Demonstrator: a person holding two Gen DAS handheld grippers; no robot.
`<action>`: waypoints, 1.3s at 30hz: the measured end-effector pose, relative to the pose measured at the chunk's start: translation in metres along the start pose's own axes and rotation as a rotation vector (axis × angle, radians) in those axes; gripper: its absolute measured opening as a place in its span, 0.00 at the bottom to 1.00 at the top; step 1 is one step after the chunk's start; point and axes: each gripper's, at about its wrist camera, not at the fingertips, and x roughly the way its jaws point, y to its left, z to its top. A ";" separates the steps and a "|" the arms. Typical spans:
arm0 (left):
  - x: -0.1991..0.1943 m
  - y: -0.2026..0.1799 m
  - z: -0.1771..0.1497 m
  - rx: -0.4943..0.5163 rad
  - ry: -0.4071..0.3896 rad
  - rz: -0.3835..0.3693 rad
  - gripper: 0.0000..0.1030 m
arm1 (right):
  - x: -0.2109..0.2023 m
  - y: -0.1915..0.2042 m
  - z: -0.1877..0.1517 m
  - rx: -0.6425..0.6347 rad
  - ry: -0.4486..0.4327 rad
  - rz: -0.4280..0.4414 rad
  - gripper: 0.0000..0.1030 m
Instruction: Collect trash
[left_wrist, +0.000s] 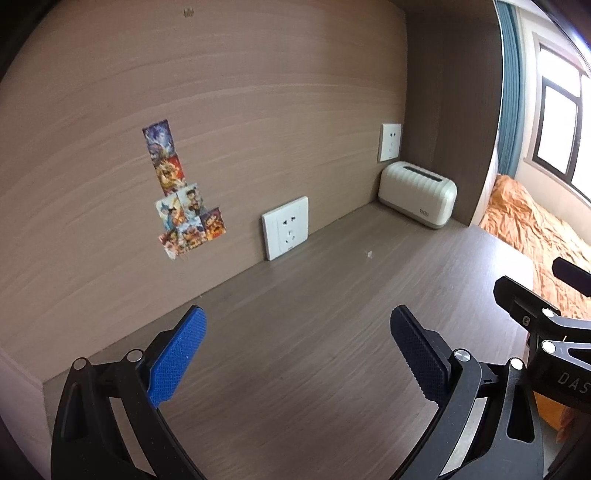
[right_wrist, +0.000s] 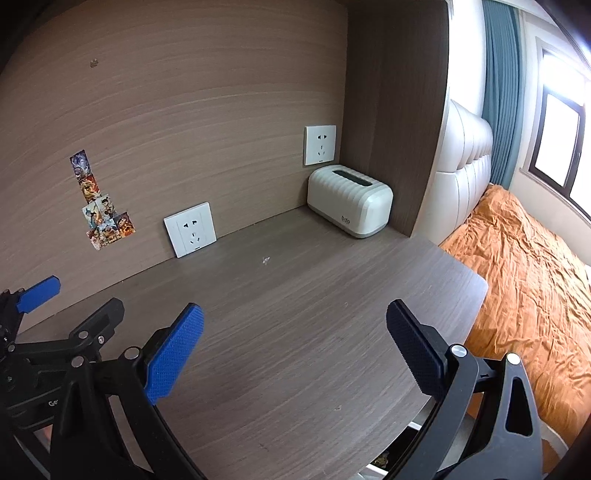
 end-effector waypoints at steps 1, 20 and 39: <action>0.002 0.001 0.001 -0.001 0.004 -0.003 0.95 | 0.001 0.000 0.000 0.002 0.002 -0.002 0.96; 0.015 0.012 0.002 -0.042 0.006 -0.027 0.95 | 0.014 0.007 0.000 0.001 0.025 -0.001 0.96; 0.014 0.005 0.005 -0.018 -0.038 0.019 0.95 | 0.019 0.002 0.002 0.029 0.037 0.017 0.96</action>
